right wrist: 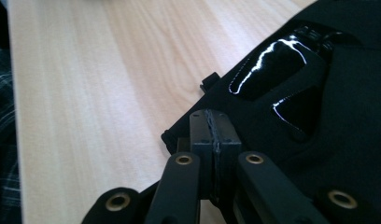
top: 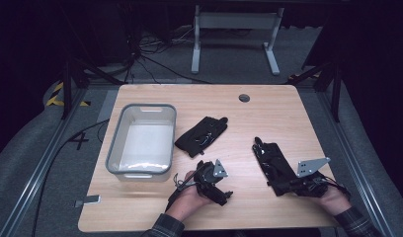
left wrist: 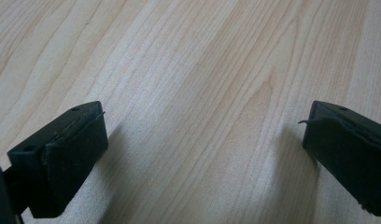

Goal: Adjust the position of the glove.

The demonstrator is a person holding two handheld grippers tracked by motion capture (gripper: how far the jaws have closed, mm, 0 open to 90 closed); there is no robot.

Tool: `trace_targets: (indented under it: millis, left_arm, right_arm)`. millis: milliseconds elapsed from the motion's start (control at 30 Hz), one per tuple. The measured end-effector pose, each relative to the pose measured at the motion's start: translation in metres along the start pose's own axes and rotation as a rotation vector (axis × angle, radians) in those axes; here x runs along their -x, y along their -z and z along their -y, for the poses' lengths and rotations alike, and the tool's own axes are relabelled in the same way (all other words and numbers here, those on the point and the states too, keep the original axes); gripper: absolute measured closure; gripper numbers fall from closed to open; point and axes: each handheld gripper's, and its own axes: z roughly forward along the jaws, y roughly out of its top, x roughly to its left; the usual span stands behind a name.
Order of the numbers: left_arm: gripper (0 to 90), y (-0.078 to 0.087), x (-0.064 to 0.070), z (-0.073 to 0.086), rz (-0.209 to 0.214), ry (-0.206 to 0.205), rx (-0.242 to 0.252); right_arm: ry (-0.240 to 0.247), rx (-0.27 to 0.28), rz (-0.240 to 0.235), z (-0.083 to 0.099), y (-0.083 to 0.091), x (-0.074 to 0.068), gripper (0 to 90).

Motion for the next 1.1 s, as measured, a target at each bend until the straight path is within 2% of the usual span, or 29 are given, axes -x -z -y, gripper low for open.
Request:
trace_targets:
  millis: [233, 600, 767, 933, 1033, 1067, 1100]
  left_arm:
    - [0.2, 0.0, 0.0, 0.0, 0.0, -0.002, -0.001]
    - [0.2, 0.0, 0.0, 0.0, 0.0, -0.003, -0.002]
    - [0.2, 0.0, 0.0, 0.0, -0.001, -0.004, -0.001]
    - [0.2, 0.0, 0.0, 0.0, -0.001, -0.004, -0.001]
    - [0.2, 0.0, 0.0, 0.0, -0.001, 0.001, -0.005]
    - [0.2, 0.0, 0.0, 0.0, -0.001, 0.001, -0.005]
    - [0.2, 0.0, 0.0, 0.0, -0.001, -0.003, -0.002]
  right_arm:
    - [0.028, 0.006, -0.045, -0.001, -0.005, -0.013, 89.7]
    - [0.074, -0.001, -0.082, -0.009, -0.014, -0.027, 89.6]
    - [0.072, 0.003, -0.093, -0.009, -0.013, -0.027, 89.4]
    - [0.066, 0.044, -0.069, -0.01, -0.005, -0.023, 80.3]
    - [0.051, 0.071, -0.024, -0.01, 0.001, -0.018, 70.8]
    - [0.051, 0.071, -0.024, -0.01, 0.001, -0.018, 70.8]
    - [0.044, 0.075, 0.016, -0.009, 0.004, -0.015, 62.0]
